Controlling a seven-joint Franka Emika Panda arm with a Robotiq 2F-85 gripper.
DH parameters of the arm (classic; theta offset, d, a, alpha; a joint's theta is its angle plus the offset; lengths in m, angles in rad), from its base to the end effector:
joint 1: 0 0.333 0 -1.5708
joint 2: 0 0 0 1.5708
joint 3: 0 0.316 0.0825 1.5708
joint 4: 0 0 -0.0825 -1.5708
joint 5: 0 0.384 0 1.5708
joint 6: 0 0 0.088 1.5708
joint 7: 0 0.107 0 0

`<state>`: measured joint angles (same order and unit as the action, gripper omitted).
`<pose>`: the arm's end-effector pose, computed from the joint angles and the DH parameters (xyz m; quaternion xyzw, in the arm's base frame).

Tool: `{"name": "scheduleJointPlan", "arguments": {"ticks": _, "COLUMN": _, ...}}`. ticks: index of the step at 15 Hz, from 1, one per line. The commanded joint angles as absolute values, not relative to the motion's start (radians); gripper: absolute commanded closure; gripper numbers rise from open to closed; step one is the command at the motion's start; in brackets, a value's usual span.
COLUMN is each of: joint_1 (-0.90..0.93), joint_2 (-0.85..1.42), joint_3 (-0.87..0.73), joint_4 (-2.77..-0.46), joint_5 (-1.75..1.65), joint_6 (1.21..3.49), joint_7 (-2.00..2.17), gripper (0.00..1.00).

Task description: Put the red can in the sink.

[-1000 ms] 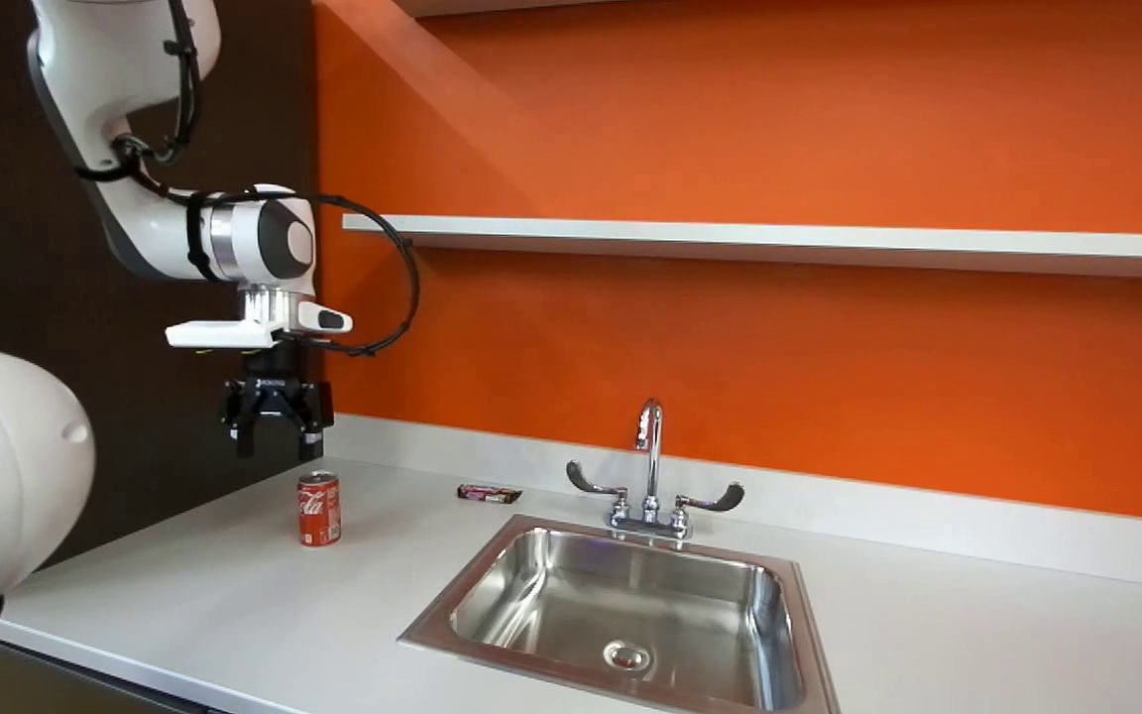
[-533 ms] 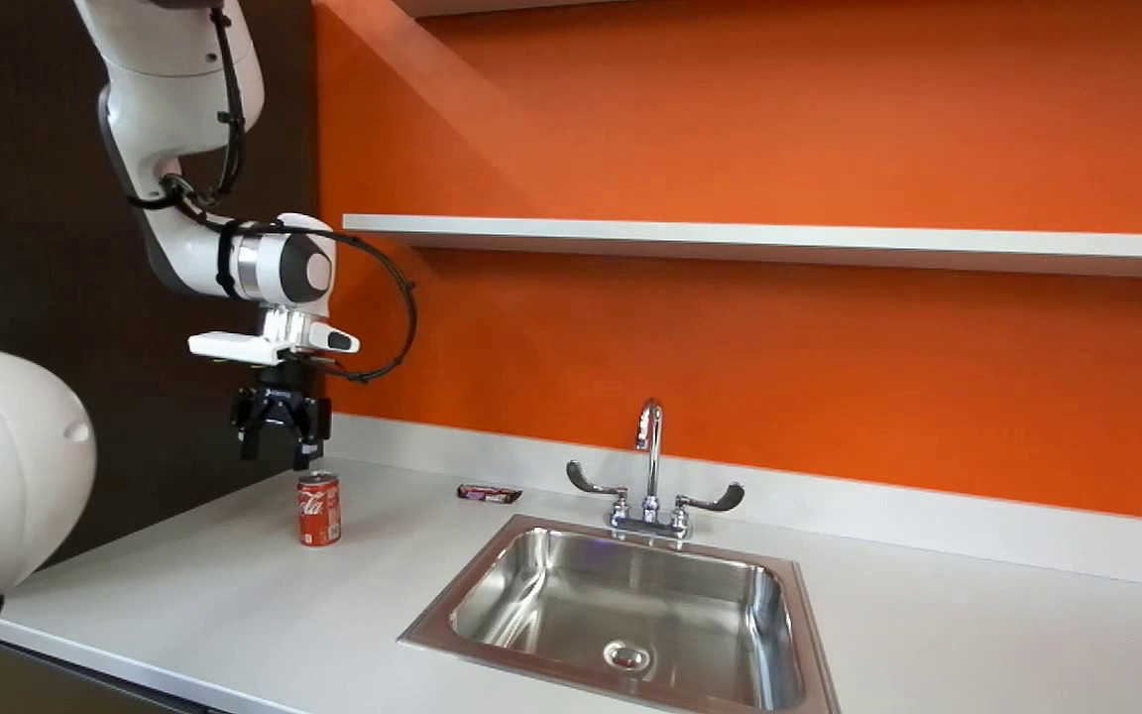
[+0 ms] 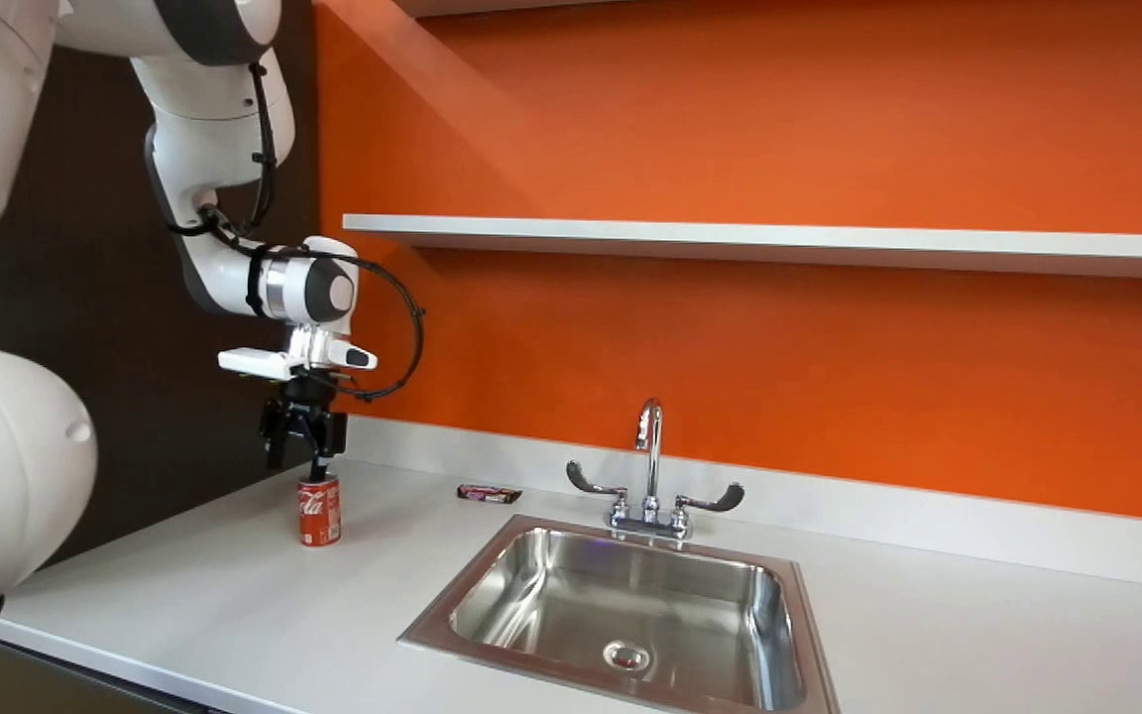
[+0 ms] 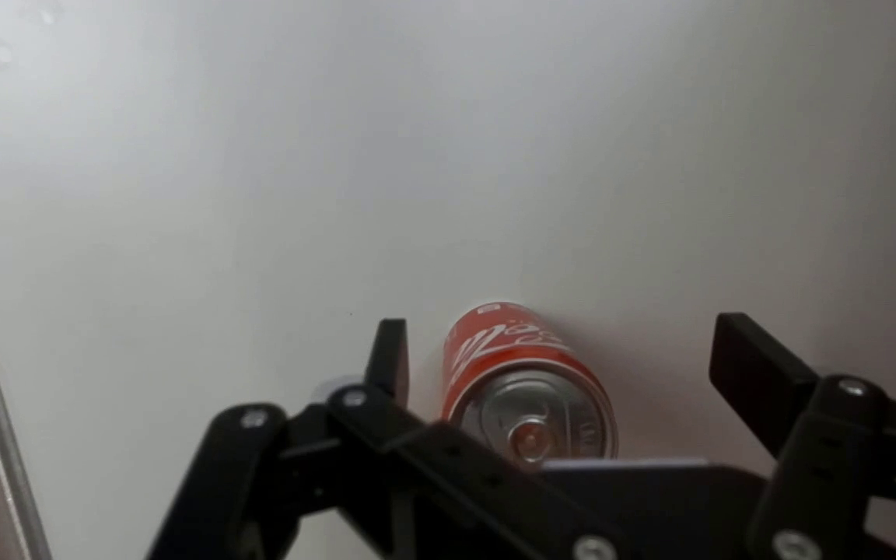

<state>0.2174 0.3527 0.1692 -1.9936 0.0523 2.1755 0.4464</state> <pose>0.5443 0.2210 0.2737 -0.9941 0.0490 0.0961 0.0117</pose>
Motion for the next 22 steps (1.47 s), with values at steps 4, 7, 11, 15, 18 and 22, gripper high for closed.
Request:
{"name": "scheduleJointPlan", "arguments": {"ticks": 4, "joint_1": 0.242, "joint_2": 0.42, "joint_3": 0.13, "joint_4": -1.92, "joint_5": 0.073, "joint_6": 2.186, "joint_7": 0.51, "gripper": 0.0}}
{"name": "scheduleJointPlan", "arguments": {"ticks": 7, "joint_1": 0.248, "joint_2": 0.442, "joint_3": 0.119, "joint_4": -1.909, "joint_5": 0.072, "joint_6": 2.19, "joint_7": 0.527, "gripper": 0.0}}
{"name": "scheduleJointPlan", "arguments": {"ticks": 11, "joint_1": 0.256, "joint_2": 0.466, "joint_3": 0.109, "joint_4": -1.9, "joint_5": 0.072, "joint_6": 2.199, "joint_7": 0.542, "gripper": 0.0}}
{"name": "scheduleJointPlan", "arguments": {"ticks": 15, "joint_1": 0.264, "joint_2": 0.481, "joint_3": 0.1, "joint_4": -1.898, "joint_5": 0.07, "joint_6": 2.22, "joint_7": 0.554, "gripper": 0.0}}
{"name": "scheduleJointPlan", "arguments": {"ticks": 18, "joint_1": 0.27, "joint_2": 0.488, "joint_3": 0.095, "joint_4": -1.897, "joint_5": 0.069, "joint_6": 2.231, "joint_7": 0.566, "gripper": 0.0}}
{"name": "scheduleJointPlan", "arguments": {"ticks": 22, "joint_1": 0.275, "joint_2": 0.491, "joint_3": 0.089, "joint_4": -1.895, "joint_5": 0.067, "joint_6": 2.237, "joint_7": 0.576, "gripper": 0.0}}
